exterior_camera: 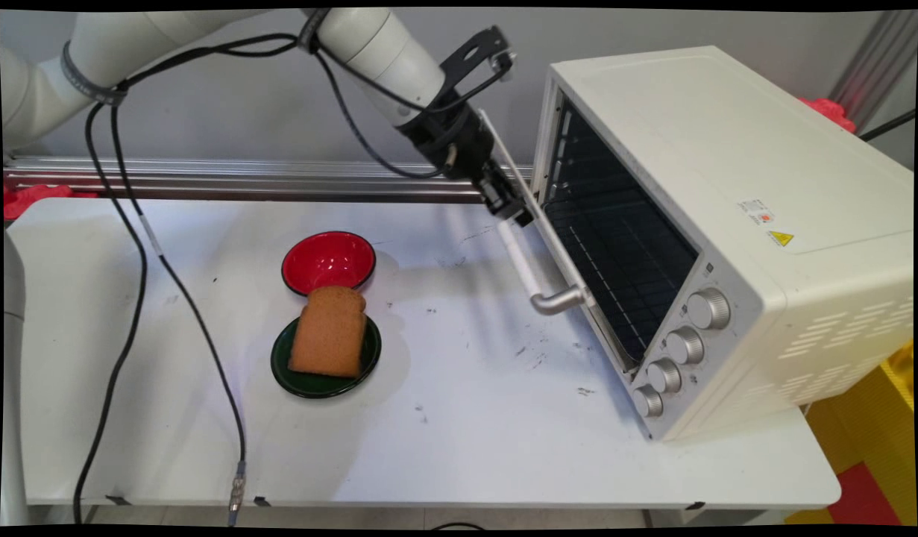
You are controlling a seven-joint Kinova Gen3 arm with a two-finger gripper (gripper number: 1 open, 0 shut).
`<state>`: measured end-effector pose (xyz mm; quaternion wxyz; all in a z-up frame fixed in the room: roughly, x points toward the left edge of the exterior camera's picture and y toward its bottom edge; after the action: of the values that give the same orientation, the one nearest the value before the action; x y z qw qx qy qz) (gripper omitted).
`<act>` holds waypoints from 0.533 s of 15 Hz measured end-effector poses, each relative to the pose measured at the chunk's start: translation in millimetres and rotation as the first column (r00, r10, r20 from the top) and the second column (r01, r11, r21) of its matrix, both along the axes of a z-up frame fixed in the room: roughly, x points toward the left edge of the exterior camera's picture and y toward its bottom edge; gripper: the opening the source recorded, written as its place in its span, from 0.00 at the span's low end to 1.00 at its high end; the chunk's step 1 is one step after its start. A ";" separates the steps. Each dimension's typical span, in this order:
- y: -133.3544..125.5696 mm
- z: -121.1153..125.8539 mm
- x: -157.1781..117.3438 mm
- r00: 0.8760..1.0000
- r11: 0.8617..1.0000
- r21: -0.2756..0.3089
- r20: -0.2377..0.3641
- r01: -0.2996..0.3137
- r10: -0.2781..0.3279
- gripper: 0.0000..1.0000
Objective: Open the oven
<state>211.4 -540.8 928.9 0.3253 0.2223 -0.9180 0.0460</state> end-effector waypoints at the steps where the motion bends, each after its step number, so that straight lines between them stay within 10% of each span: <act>1: 1.6 -4.4 4.0 1.000 1.000 0.003 0.005 0.002 -0.002 0.00; 8: 11.8 -26.8 26.1 1.000 1.000 0.019 0.029 -0.004 0.003 0.00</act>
<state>237.5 -529.0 902.2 0.3095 0.2263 -0.9227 0.0410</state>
